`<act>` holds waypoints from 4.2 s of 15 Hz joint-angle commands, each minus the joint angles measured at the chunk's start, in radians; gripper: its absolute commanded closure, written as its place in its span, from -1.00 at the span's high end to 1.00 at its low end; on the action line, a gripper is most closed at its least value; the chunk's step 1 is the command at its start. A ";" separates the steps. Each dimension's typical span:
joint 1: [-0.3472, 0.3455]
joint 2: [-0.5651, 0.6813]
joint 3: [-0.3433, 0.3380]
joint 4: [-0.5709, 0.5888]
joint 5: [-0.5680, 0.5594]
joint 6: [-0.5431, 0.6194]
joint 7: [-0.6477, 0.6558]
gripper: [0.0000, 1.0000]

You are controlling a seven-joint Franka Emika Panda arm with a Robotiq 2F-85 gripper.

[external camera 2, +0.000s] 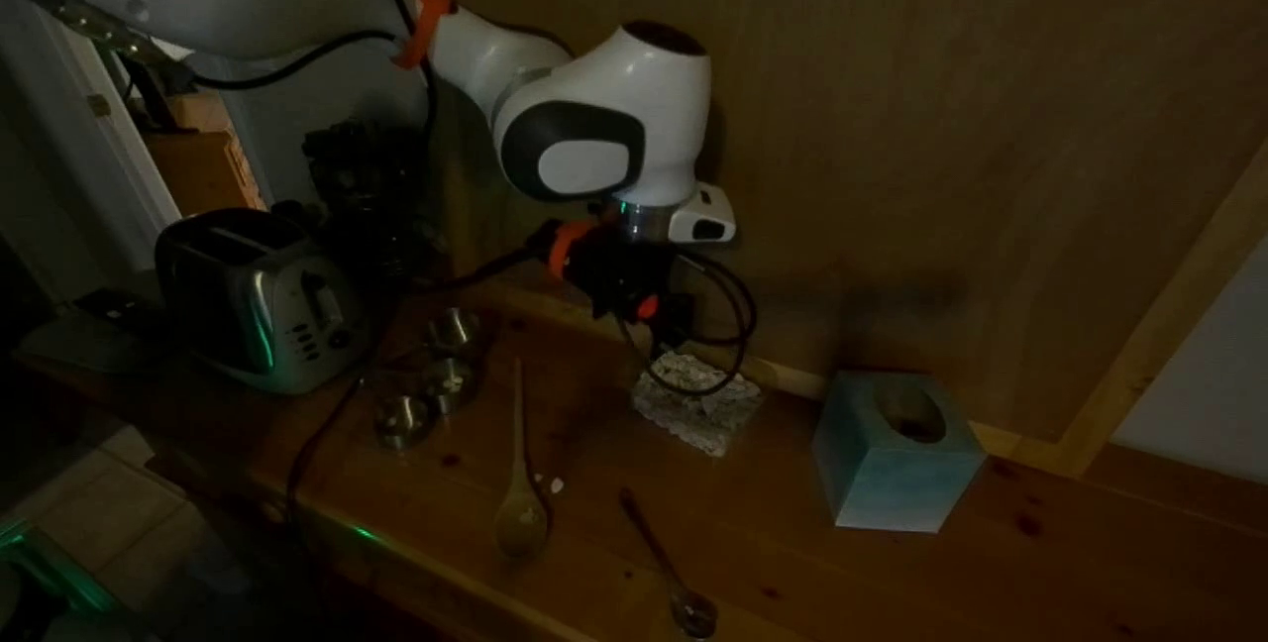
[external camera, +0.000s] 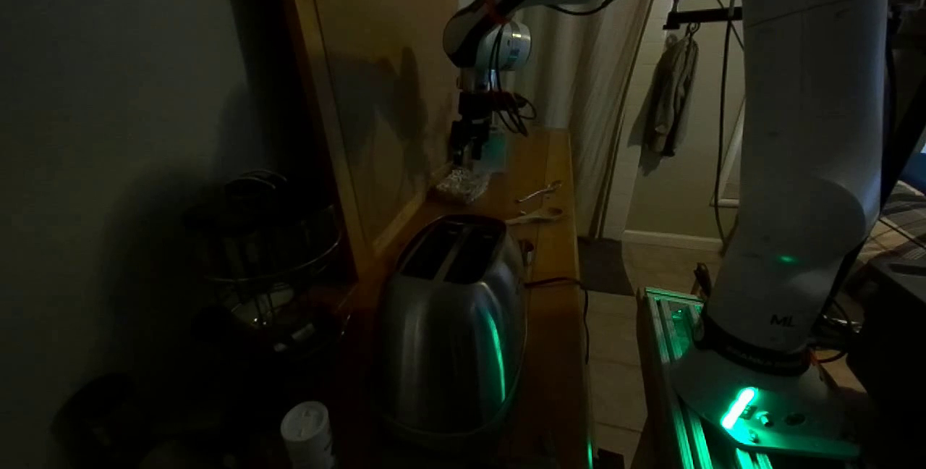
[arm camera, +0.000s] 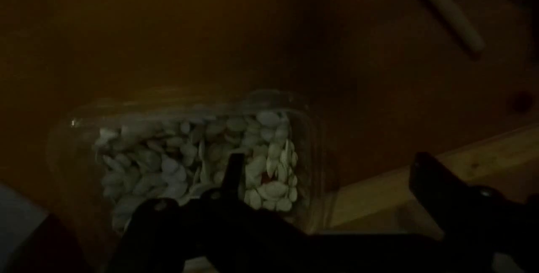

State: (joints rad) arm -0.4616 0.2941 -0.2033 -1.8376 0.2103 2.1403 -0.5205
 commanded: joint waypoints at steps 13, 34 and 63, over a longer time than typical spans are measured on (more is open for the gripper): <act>-0.047 0.173 0.013 0.148 0.016 0.186 -0.064 1.00; -0.079 0.236 0.017 0.139 0.016 0.178 -0.050 0.14; -0.068 0.253 0.040 0.160 0.024 0.211 -0.011 -0.39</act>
State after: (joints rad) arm -0.5248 0.5225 -0.1698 -1.7081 0.2473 2.3444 -0.5587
